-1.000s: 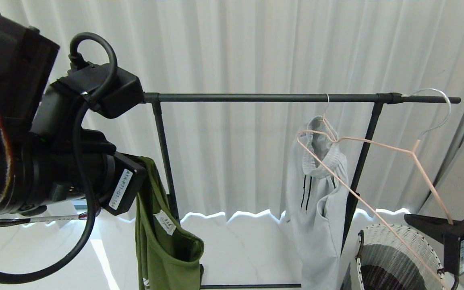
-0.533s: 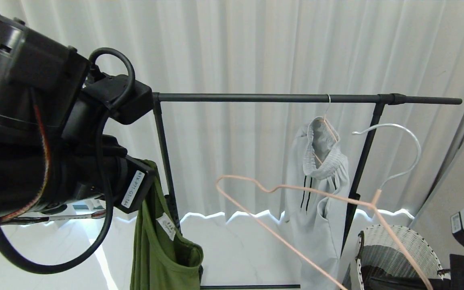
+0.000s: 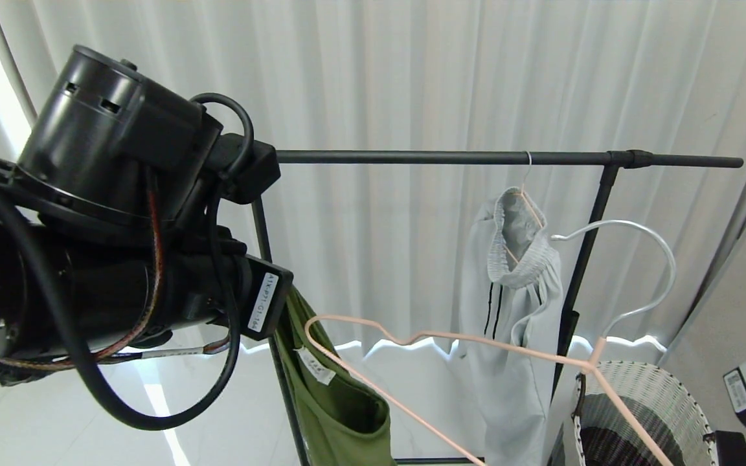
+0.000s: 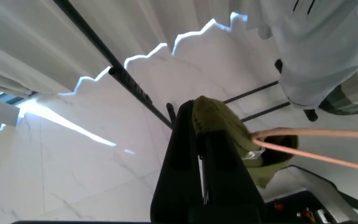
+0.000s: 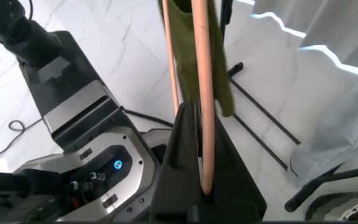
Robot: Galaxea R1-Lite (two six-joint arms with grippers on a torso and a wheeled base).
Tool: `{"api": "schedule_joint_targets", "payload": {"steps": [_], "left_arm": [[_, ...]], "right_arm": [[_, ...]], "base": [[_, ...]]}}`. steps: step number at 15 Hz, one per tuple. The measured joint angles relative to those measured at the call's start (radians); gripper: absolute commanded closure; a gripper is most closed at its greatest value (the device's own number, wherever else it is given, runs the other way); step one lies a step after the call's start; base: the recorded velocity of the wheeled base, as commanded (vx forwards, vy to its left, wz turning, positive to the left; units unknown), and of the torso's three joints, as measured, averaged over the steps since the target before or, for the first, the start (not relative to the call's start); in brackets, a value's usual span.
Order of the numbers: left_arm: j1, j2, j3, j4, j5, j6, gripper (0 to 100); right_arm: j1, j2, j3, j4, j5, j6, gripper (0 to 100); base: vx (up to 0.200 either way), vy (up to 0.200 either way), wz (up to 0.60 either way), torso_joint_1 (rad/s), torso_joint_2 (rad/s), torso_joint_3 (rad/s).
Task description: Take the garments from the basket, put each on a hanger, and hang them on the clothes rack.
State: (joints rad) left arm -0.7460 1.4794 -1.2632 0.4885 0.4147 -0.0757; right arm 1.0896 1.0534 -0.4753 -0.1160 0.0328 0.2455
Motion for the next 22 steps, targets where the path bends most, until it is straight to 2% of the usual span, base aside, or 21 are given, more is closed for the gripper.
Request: {"api": "schedule_joint_targets", "payload": {"steps": [7,12,17,19,22], "left_arm": [[-0.001,0.057,-0.014,-0.053,0.068,-0.023,100],[-0.021,0.062,-0.016,-0.053,0.072,-0.023,100],[-0.026,0.060,-0.020,-0.053,0.078,-0.030,100],[-0.032,0.060,-0.021,-0.053,0.080,-0.053,100],[-0.069,0.060,-0.024,-0.053,0.083,-0.136,100]], "right_arm": [[0.021,0.007,-0.004,-0.014,0.003,-0.001,100],[-0.001,0.098,0.001,-0.164,-0.003,0.002,100],[-0.076,0.216,0.002,-0.282,-0.009,-0.001,100],[-0.083,0.244,0.002,-0.289,-0.020,-0.001,100],[-0.088,0.299,0.000,-0.348,-0.032,0.000,100]], "base": [[0.000,0.000,0.00,0.000,0.00,0.000],[0.000,0.000,0.00,0.000,0.00,0.000],[0.000,0.000,0.00,0.000,0.00,0.000],[0.000,0.000,0.00,0.000,0.00,0.000],[0.000,0.000,0.00,0.000,0.00,0.000]]}}
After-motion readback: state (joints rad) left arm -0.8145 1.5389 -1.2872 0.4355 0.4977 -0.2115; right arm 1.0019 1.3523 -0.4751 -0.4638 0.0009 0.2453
